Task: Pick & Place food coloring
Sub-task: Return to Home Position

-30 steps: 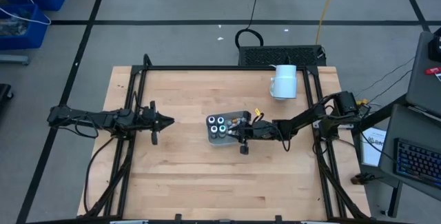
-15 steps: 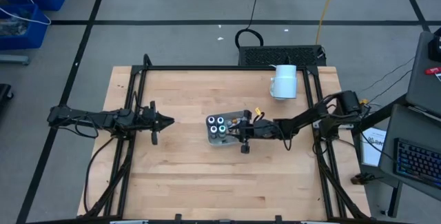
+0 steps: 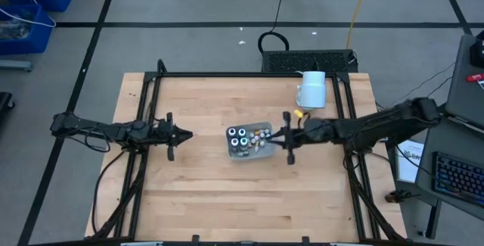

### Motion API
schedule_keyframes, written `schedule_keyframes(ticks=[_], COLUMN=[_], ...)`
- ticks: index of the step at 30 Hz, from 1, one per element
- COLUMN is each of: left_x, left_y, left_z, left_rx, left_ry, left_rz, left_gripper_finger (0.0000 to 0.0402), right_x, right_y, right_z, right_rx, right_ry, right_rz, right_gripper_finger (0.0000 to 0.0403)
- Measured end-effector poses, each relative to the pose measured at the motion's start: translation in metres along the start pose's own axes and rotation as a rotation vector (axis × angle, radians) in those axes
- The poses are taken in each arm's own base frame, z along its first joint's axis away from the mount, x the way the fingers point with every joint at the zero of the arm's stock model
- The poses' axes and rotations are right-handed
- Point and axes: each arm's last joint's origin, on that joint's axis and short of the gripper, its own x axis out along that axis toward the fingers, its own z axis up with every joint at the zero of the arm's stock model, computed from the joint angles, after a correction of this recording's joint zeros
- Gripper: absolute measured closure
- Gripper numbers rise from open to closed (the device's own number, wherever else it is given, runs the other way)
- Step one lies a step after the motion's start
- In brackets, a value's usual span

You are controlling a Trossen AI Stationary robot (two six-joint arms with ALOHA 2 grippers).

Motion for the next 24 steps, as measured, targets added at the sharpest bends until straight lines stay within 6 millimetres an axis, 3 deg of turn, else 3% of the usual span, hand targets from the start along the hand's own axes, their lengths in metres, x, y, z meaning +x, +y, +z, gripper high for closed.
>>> schedule_keyframes(ticks=[3,6,13,17,24], left_x=[0.001,0.000,-0.001,-0.002,-0.002], left_y=[-0.001,-0.003,-0.006,-0.006,-0.005], left_z=[0.002,0.007,0.006,0.010,0.011], left_rx=[0.053,0.074,0.109,0.127,0.205], left_ry=[-0.090,-0.147,-0.142,-0.175,-0.186], left_rz=[0.008,0.016,0.006,0.031,0.075], left_gripper_finger=[0.0355,0.0357,0.0396,0.0397,0.0397], right_x=[-0.018,-0.035,-0.068,-0.083,-0.096], right_y=[-0.019,-0.029,-0.017,-0.012,-0.015], right_z=[-0.004,-0.019,-0.063,-0.077,-0.091], right_rx=[0.062,0.161,0.219,0.246,0.259], right_ry=[-0.023,-0.082,-0.142,-0.273,-0.332], right_rz=[-0.012,-0.023,-0.022,-0.043,-0.085], right_gripper_finger=[0.0396,0.0397,0.0402,0.0402,0.0402])
